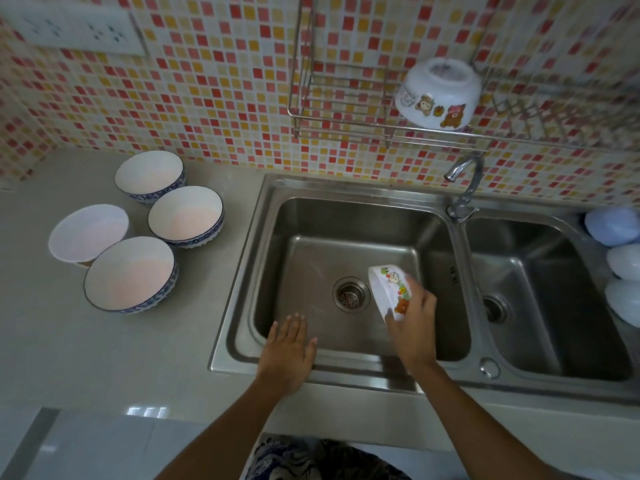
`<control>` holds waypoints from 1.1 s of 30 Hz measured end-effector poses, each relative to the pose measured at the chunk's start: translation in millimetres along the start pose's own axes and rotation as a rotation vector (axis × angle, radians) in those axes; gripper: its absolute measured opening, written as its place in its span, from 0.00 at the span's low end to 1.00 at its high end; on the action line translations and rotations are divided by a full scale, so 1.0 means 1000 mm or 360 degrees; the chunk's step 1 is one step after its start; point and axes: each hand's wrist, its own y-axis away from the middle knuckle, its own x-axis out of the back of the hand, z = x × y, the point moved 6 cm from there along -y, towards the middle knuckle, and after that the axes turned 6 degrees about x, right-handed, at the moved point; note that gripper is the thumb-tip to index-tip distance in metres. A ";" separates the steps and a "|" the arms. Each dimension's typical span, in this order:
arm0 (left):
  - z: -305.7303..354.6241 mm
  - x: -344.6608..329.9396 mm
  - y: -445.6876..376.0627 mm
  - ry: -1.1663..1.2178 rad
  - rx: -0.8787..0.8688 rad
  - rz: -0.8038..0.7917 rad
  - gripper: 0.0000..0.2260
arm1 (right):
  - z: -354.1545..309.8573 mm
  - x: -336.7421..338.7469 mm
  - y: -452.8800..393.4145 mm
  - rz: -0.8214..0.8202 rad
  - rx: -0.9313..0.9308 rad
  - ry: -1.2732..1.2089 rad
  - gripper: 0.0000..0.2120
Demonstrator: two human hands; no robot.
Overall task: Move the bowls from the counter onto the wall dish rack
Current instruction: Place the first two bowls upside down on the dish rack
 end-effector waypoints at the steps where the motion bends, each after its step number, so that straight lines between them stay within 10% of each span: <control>1: 0.001 0.004 -0.001 0.0059 0.0005 -0.0021 0.28 | -0.004 0.009 -0.003 0.0092 -0.0095 -0.0113 0.38; 10: 0.038 0.179 -0.042 0.0405 -0.0389 0.0796 0.31 | -0.028 0.048 -0.044 0.0270 -0.0825 -0.1296 0.22; 16: 0.081 0.308 -0.029 0.0331 -0.0608 0.1421 0.27 | -0.067 0.075 -0.063 0.0085 -0.0731 -0.1500 0.21; 33: 0.076 0.340 -0.076 -0.0255 -0.0538 0.1374 0.29 | -0.173 0.161 -0.138 0.0026 -0.0365 -0.2191 0.20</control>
